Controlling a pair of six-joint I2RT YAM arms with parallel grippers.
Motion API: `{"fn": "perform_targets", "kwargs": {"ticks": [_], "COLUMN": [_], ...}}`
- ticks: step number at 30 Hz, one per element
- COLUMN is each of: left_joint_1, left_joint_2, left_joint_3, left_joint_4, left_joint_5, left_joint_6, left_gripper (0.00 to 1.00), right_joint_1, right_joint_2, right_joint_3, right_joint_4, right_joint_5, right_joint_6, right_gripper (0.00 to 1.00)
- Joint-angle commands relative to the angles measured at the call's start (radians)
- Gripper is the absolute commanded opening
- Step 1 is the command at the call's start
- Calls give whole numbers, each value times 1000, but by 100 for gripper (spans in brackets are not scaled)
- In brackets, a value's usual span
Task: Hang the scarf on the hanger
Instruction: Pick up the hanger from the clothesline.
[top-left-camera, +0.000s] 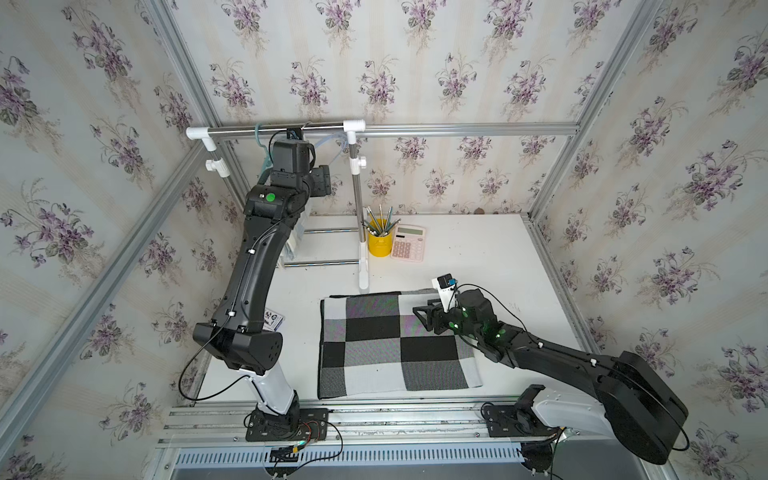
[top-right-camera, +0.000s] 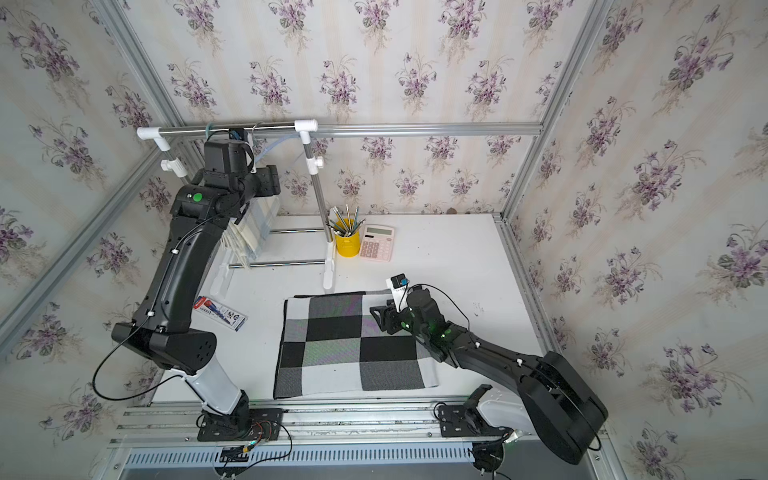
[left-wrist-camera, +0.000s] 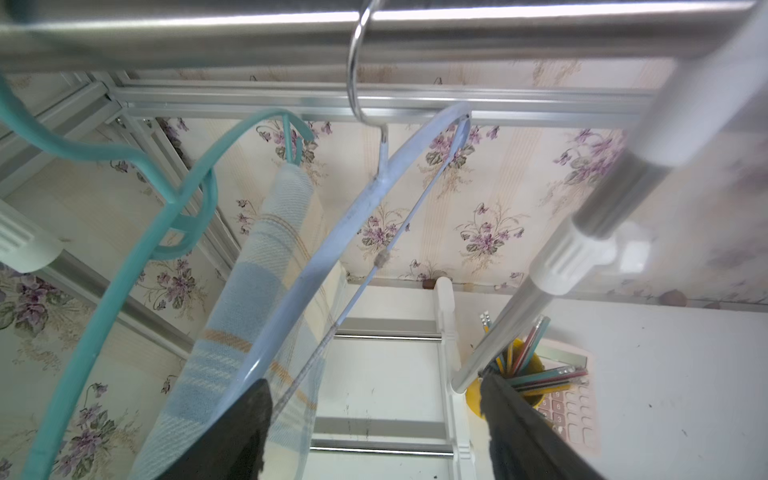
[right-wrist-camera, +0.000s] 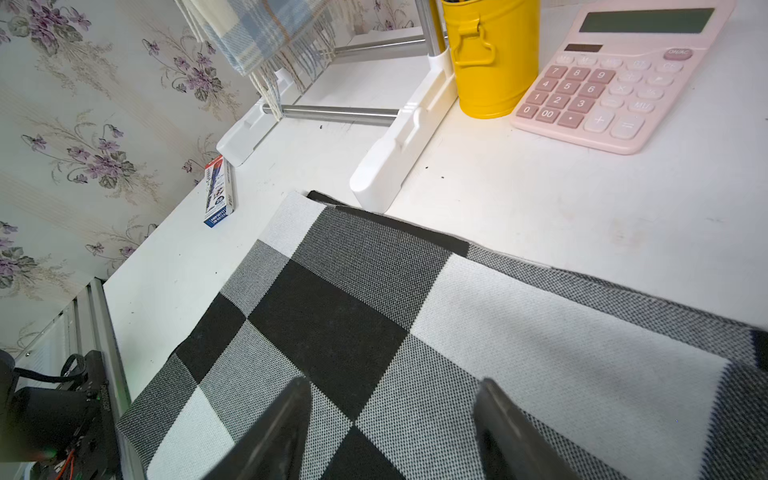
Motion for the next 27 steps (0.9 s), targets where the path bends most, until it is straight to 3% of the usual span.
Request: {"fn": "perform_targets", "kwargs": {"ticks": [1, 9, 12, 15, 21, 24, 27], "left_joint_1": [25, 70, 81, 82, 89, 89, 91], "left_joint_2": [13, 26, 80, 115, 111, 115, 138], "left_joint_3": [33, 50, 101, 117, 137, 175, 256], "left_joint_4": [10, -1, -64, -124, -154, -163, -200], "left_joint_5": [57, 137, 186, 191, 204, 209, 217], "left_joint_6": [8, -9, -25, -25, -22, -20, -18], "left_gripper": [81, 80, 71, 57, 15, 0, 0], "right_joint_1": [-1, 0, -1, -1, -1, -1, -1], "right_joint_2": [3, 14, 11, 13, 16, 15, 11], "right_joint_3": [1, 2, 1, 0, -1, -1, -2], "right_joint_4": [8, 8, 7, 7, 8, 7, 6], "right_joint_5": [14, 11, 15, 12, 7, 8, 11], "right_joint_6": [-4, -2, -1, 0, 3, 3, 3], "right_gripper": [66, 67, 67, 67, 67, 67, 67]}}
